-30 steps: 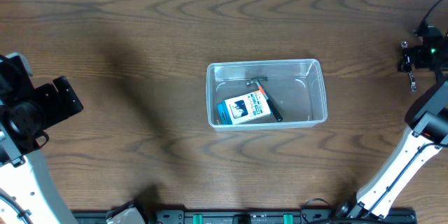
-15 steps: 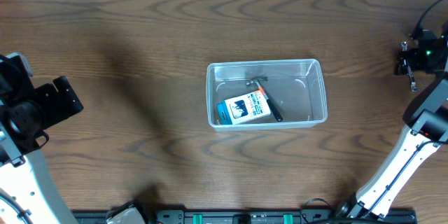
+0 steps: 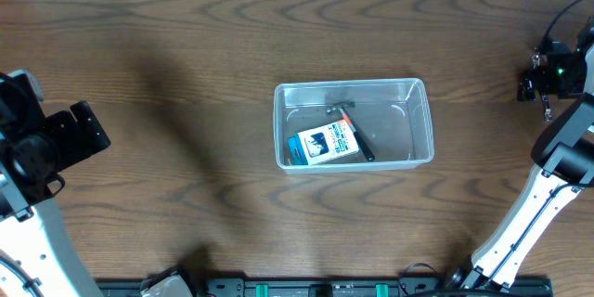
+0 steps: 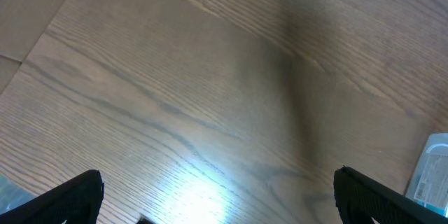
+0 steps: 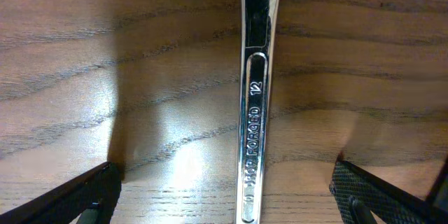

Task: Pack container
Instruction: 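Lower the right gripper onto the wrench shaft and close on it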

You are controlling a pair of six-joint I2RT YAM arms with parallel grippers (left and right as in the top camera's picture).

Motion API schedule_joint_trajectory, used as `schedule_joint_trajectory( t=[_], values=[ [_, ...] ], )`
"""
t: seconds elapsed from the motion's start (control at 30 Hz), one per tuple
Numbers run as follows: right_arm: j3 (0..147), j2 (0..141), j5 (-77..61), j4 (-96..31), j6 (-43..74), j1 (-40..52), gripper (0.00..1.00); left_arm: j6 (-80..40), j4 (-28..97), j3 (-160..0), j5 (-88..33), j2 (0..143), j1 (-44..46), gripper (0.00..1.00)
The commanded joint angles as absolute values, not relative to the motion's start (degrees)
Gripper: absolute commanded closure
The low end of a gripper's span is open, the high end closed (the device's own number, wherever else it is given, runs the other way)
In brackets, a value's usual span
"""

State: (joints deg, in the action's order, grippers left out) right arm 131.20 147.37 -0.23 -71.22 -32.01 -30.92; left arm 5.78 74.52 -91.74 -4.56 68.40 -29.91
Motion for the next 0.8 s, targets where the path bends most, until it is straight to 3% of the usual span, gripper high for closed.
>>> schedule_joint_trajectory(
  t=[0.0,0.07,0.23,0.4,0.57,0.67,0.77],
  values=[
    [132.09,147.79,-0.32,-71.02,-32.86,-30.79,0.01,5.08,74.52,-92.38,-4.97,68.60,-30.20,0.02],
    [132.09,147.79,-0.47,-71.05,-32.84,-30.72,0.03,5.08,74.52,-92.38,-4.97,68.60,-30.20,0.02],
    [132.09,147.79,-0.45,-71.02,-32.84,-30.74,0.21,5.08,74.52,-92.38,-4.97,68.60,-30.20,0.02],
    [132.09,147.79,-0.43,-70.72,-31.51,-30.68,0.29,5.08,74.52,-92.38,-4.97,68.60,-30.20,0.02],
    [132.09,147.79,-0.40,-70.65,-31.31,-30.72,0.53,5.06,74.52,-92.38,-4.97,68.60,-30.20,0.02],
    [132.09,147.79,-0.43,-70.63,-30.89,-30.65,0.53,5.08,74.52,-92.38,-4.97,68.60,-30.20,0.02],
    [132.09,147.79,-0.32,-70.65,-30.26,-30.68,0.62,5.08,74.52,-92.38,-4.97,68.60,-30.20,0.02]
  ],
)
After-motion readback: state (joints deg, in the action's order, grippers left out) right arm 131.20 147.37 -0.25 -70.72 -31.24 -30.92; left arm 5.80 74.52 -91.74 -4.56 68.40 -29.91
